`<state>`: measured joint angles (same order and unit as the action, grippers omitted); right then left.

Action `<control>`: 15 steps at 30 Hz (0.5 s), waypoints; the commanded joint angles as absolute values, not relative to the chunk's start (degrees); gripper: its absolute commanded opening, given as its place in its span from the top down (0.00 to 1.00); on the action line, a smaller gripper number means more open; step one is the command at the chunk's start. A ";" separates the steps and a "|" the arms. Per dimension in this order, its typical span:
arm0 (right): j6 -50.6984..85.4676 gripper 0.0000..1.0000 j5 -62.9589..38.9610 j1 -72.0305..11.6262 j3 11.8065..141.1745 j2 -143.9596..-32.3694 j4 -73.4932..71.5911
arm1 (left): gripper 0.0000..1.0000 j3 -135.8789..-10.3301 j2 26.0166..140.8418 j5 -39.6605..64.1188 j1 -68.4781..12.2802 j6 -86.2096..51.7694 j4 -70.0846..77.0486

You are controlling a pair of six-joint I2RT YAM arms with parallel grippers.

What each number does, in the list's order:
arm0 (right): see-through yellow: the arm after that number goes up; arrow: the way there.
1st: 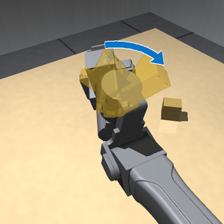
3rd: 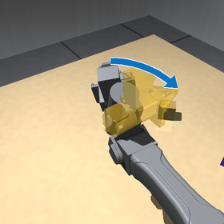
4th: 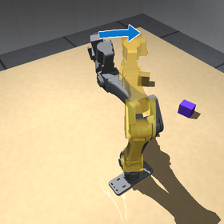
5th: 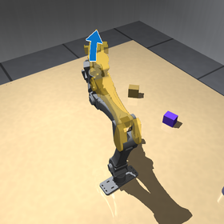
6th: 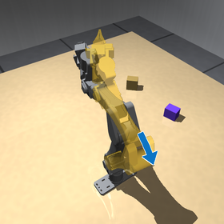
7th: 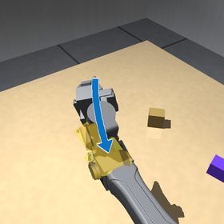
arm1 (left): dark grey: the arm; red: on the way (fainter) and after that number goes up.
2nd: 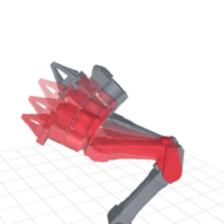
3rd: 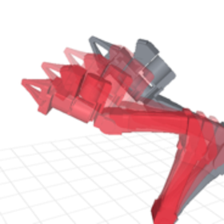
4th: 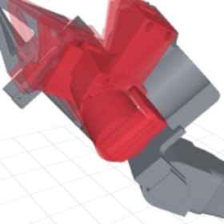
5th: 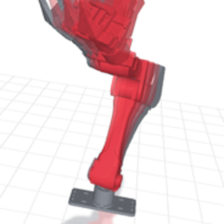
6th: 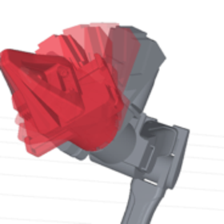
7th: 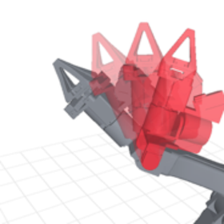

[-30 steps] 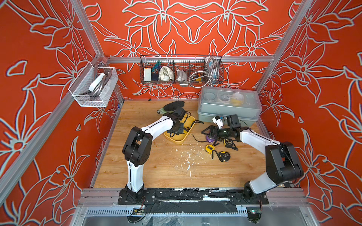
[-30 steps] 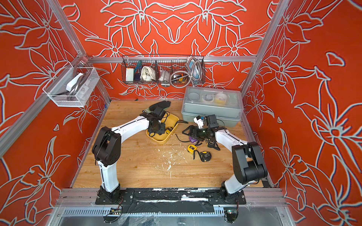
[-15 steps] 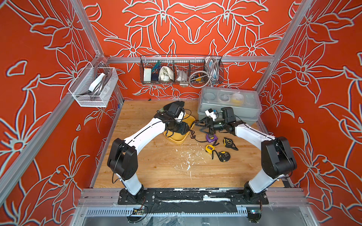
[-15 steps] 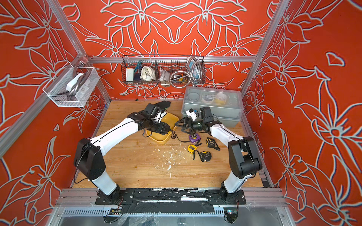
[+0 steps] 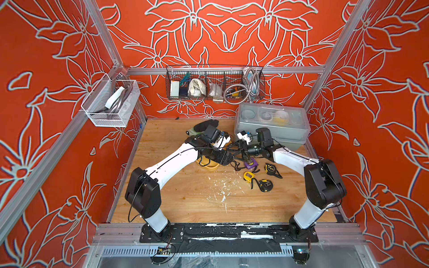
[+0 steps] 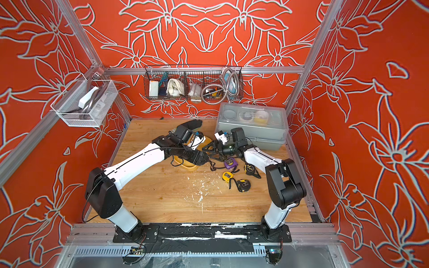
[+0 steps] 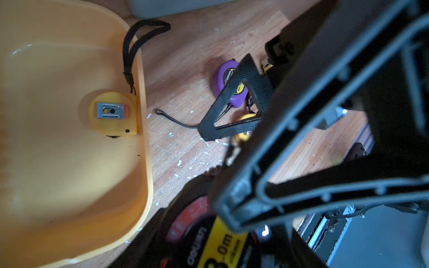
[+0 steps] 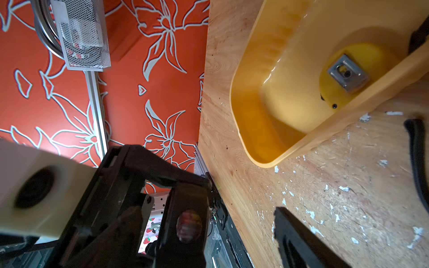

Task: Take the tape measure out of the storage box
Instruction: Place the tape measure at the center of the board.

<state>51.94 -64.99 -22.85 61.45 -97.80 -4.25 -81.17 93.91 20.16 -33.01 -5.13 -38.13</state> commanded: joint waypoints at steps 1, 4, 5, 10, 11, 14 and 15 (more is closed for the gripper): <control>53.74 0.14 -67.70 -24.06 61.70 -98.35 -6.24 | 0.57 -81.90 91.43 21.14 -33.27 -3.87 -37.36; 54.59 0.22 -68.79 -24.81 61.61 -97.93 -7.33 | 0.57 -82.35 91.68 20.40 -33.46 -3.79 -36.94; 54.59 0.25 -69.20 -25.09 61.70 -97.78 -7.32 | 0.58 -82.52 91.85 19.87 -33.49 -3.69 -36.85; 53.99 0.39 -70.14 -26.23 61.40 -97.13 -6.17 | 0.58 -83.88 92.94 17.69 -33.49 -3.43 -36.30; 53.88 0.43 -70.36 -26.36 61.27 -97.12 -6.07 | 0.58 -84.26 93.18 17.60 -33.49 -3.43 -36.25; 53.88 0.58 -70.83 -26.52 61.00 -97.21 -5.98 | 0.57 -85.14 93.67 17.74 -33.57 -3.52 -35.96; 53.92 0.62 -70.78 -26.50 60.91 -97.16 -5.98 | 0.57 -85.27 93.78 17.90 -33.57 -3.43 -35.95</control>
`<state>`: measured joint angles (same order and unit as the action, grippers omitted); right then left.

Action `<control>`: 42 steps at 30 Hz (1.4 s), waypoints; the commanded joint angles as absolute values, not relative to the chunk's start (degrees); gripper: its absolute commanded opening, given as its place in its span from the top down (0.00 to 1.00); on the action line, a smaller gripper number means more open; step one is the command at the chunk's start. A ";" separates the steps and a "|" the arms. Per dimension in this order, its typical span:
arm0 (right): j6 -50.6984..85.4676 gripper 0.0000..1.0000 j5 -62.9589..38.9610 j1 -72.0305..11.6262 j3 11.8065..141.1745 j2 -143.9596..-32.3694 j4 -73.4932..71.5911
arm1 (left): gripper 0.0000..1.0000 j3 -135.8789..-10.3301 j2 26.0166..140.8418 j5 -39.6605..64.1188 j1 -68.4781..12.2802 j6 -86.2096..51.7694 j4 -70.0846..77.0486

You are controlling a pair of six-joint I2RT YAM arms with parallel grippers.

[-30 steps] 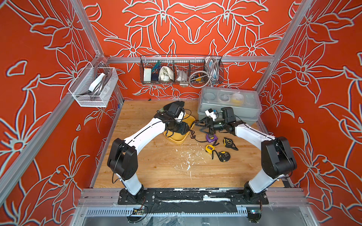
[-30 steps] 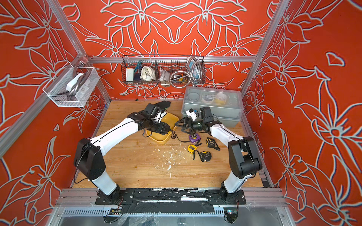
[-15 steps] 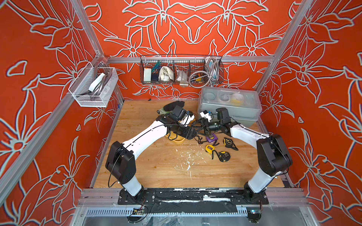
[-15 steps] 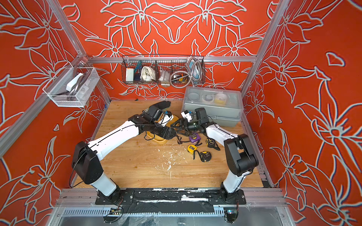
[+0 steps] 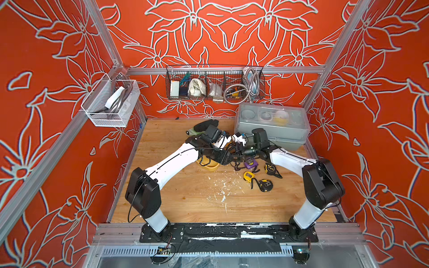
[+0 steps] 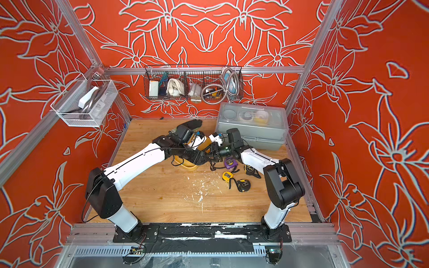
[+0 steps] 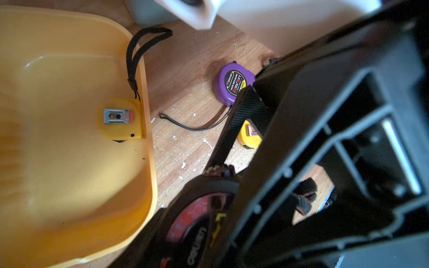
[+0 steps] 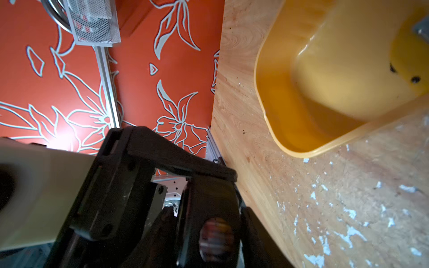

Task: Take the tape measure out of the storage box
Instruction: Place the tape measure at the center of the board.

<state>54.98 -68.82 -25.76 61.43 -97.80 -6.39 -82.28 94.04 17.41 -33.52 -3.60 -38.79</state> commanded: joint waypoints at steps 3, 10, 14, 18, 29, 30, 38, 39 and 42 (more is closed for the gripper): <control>54.17 0.71 -70.25 -26.50 60.82 -96.87 -6.08 | 0.50 -85.50 94.29 18.30 -33.71 -3.26 -36.33; 54.85 0.76 -69.15 -23.73 60.50 -95.78 -6.40 | 0.04 -85.48 92.06 12.18 -33.84 -4.77 -35.51; 51.06 0.77 -67.86 -17.08 58.66 -92.81 -1.49 | 0.00 -88.62 92.49 6.18 -31.96 -6.93 -36.83; 37.22 0.77 -63.86 -10.84 58.63 -90.53 14.00 | 0.00 -95.19 99.78 3.85 -28.74 -8.78 -44.02; 27.41 0.77 -57.56 -12.63 51.51 -91.16 22.33 | 0.00 -108.24 119.49 1.91 -28.21 -8.78 -54.49; 26.97 0.76 -56.83 -13.51 51.04 -91.50 22.39 | 0.00 -108.65 120.60 1.71 -28.21 -8.94 -54.78; 25.78 0.76 -49.78 -21.81 50.47 -97.56 19.57 | 0.00 -109.69 125.48 0.09 -28.21 -10.36 -55.81; 26.00 0.76 -49.07 -22.11 50.41 -98.01 18.78 | 0.00 -109.69 125.81 0.09 -28.21 -10.61 -55.62; 26.37 0.75 -48.24 -22.36 50.03 -99.49 16.84 | 0.00 -109.77 126.76 -0.78 -28.21 -11.43 -55.35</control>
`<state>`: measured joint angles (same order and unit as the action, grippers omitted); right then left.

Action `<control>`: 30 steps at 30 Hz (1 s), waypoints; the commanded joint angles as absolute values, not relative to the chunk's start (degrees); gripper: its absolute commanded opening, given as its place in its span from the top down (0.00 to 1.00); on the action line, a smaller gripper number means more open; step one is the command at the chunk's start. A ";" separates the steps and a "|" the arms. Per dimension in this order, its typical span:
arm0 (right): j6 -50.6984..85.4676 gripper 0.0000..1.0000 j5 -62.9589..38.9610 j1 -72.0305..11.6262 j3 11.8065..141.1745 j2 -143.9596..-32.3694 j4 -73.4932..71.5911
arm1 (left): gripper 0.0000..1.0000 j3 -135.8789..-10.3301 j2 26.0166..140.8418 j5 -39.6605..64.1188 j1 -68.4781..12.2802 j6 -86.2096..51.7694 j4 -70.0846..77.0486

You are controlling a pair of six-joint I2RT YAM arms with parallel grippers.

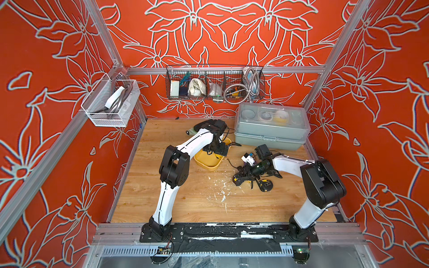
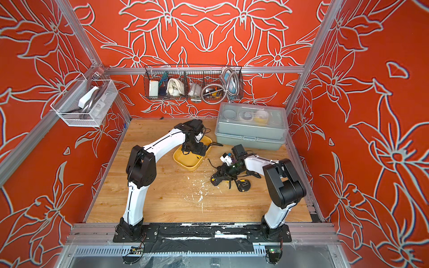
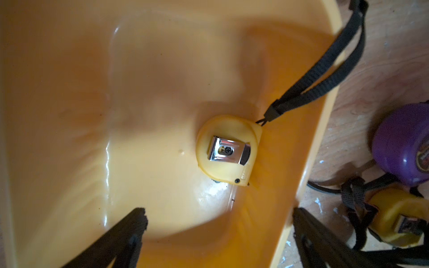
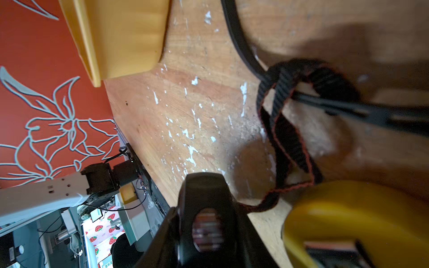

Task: Take the tape measure out of the storage box
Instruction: Place the tape measure at the center of the board.

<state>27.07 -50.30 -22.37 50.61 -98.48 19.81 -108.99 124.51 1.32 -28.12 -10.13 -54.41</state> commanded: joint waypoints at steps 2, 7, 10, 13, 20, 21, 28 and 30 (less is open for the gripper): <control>26.03 0.74 -48.35 -22.41 50.28 -100.48 16.64 | 0.00 -109.80 127.26 -2.59 -28.04 -12.97 -55.66; 26.16 0.73 -49.24 -22.52 49.71 -100.57 15.35 | 0.00 -105.14 121.66 0.62 -26.51 -16.44 -51.61; 24.78 0.73 -47.92 -22.67 49.58 -100.46 16.73 | 0.00 -104.44 118.31 2.11 -25.72 -17.89 -50.37; 23.70 0.70 -46.79 -22.75 49.48 -100.80 17.70 | 0.00 -105.38 117.08 2.61 -25.01 -19.22 -50.18; 22.46 0.39 -44.94 -22.77 50.01 -100.43 18.61 | 0.00 -113.48 123.43 2.27 -24.43 -21.46 -56.06; 22.24 0.34 -44.71 -22.80 50.21 -100.14 18.71 | 0.00 -115.13 125.10 2.05 -24.43 -22.00 -57.49; 19.55 0.11 -44.03 -22.83 53.04 -98.14 22.29 | 0.00 -121.13 132.71 1.85 -24.52 -25.29 -63.65; 19.25 0.00 -43.85 -22.73 53.68 -97.03 22.82 | 0.00 -120.22 132.82 1.73 -24.77 -26.22 -63.69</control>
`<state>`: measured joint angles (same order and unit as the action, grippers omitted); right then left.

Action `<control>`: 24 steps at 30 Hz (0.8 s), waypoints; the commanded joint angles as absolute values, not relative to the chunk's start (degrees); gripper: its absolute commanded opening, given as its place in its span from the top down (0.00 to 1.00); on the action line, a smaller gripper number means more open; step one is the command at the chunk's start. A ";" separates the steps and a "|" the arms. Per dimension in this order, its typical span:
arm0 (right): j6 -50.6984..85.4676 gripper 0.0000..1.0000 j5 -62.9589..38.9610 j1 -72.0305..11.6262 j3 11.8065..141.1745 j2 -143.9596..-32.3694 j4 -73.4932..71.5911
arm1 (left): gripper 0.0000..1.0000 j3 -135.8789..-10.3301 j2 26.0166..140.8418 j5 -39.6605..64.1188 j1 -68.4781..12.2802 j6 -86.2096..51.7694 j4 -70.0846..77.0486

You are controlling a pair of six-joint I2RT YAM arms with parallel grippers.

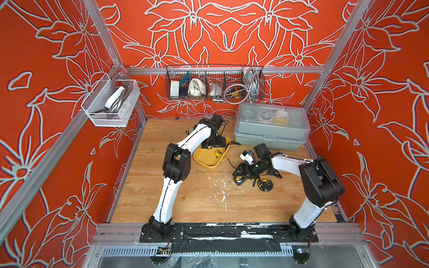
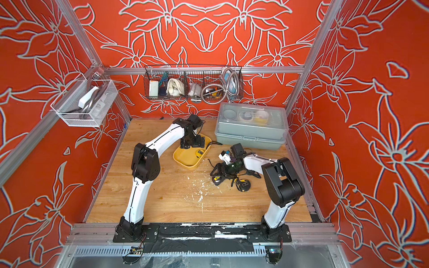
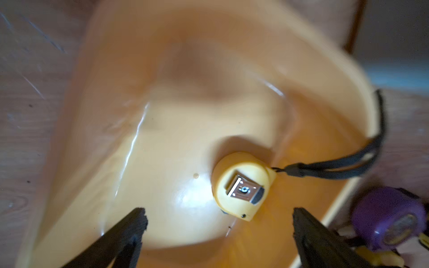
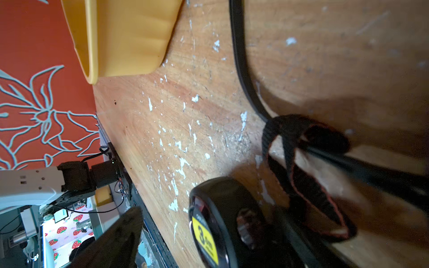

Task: Take the tape measure out of the storage box
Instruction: Place the tape measure at the center of the board, then pick up the tape measure from the storage box.

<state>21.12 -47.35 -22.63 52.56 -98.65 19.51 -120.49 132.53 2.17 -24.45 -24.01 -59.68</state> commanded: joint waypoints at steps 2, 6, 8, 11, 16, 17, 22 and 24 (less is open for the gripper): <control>19.17 0.00 -43.06 -22.76 54.28 -95.65 23.41 | 0.00 -119.29 132.72 0.73 -25.04 -27.10 -63.84; 18.99 0.00 -41.14 -22.59 55.86 -92.15 24.93 | 0.00 -117.96 132.92 -0.16 -25.40 -28.42 -63.70; 18.81 0.00 -40.47 -22.50 56.96 -90.77 25.95 | 0.00 -117.77 133.40 0.00 -25.66 -28.45 -63.20; 18.98 0.00 -40.06 -22.38 58.30 -88.93 26.83 | 0.00 -117.69 134.57 -0.47 -26.01 -28.27 -63.06; 19.25 0.00 -39.99 -22.32 58.91 -86.49 27.67 | 0.00 -116.82 135.62 -4.12 -24.54 -29.94 -65.67; 19.33 0.00 -39.91 -22.32 58.65 -86.06 27.64 | 0.00 -115.75 134.87 -4.94 -24.12 -30.42 -65.53; 20.08 0.00 -39.89 -22.30 56.94 -85.09 27.16 | 0.05 -111.70 131.40 -8.50 -22.53 -32.17 -64.45; 20.38 0.00 -39.82 -22.30 56.54 -84.63 26.91 | 0.06 -110.60 130.23 -9.80 -22.07 -33.04 -64.07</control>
<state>20.10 -40.71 -22.48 57.63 -86.04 25.76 -112.99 131.09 -4.34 -23.27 -31.05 -62.06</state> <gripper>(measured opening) 0.996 0.946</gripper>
